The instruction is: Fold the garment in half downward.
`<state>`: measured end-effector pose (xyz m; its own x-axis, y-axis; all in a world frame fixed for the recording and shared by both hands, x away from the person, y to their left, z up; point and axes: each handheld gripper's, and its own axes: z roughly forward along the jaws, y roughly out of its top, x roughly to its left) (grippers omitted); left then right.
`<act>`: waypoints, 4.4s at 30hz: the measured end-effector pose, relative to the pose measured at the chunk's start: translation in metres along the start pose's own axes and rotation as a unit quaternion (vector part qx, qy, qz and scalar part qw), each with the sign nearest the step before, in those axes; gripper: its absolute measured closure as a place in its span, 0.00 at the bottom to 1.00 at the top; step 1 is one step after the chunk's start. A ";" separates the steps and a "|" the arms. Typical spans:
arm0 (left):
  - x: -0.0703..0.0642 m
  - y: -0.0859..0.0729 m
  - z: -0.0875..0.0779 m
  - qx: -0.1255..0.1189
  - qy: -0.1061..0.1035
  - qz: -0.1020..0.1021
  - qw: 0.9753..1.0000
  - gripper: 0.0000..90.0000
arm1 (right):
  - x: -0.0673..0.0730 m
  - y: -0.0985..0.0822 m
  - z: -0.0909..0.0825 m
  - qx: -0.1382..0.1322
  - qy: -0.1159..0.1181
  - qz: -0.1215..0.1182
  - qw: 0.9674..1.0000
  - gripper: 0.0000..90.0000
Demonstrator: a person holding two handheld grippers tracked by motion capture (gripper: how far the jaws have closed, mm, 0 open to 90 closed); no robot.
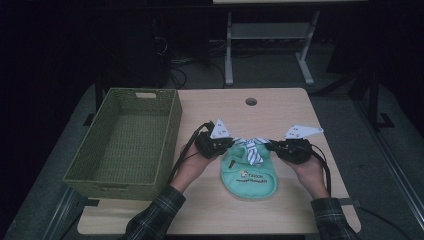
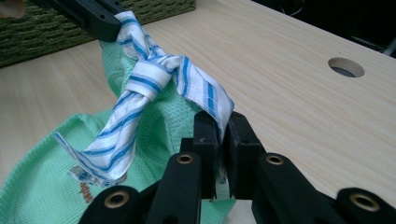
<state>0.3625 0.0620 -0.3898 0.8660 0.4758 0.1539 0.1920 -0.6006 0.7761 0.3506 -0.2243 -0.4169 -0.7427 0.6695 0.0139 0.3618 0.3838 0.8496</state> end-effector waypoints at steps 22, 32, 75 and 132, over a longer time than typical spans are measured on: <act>-0.016 -0.015 -0.001 0.012 -0.026 -0.003 1.000 0.92 | 0.013 -0.017 -0.002 0.026 0.011 -0.013 1.000 0.88; -0.025 -0.024 0.000 0.026 -0.042 -0.006 0.999 0.91 | 0.020 -0.025 -0.006 0.036 0.023 -0.006 0.999 0.82; -0.008 -0.021 0.004 0.050 -0.102 -0.082 0.990 1.00 | 0.009 -0.003 0.003 0.039 0.055 0.008 0.998 1.00; -0.059 -0.036 0.016 0.108 -0.148 -0.017 0.983 0.95 | 0.068 -0.048 -0.011 0.118 0.104 -0.037 0.987 1.00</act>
<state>0.3122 0.0455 -0.4359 0.9476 0.3095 -0.0789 0.2888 -0.7249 0.6254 0.2765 -0.2041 -0.4506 -0.8624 0.4990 0.0858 0.4059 0.5802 0.7062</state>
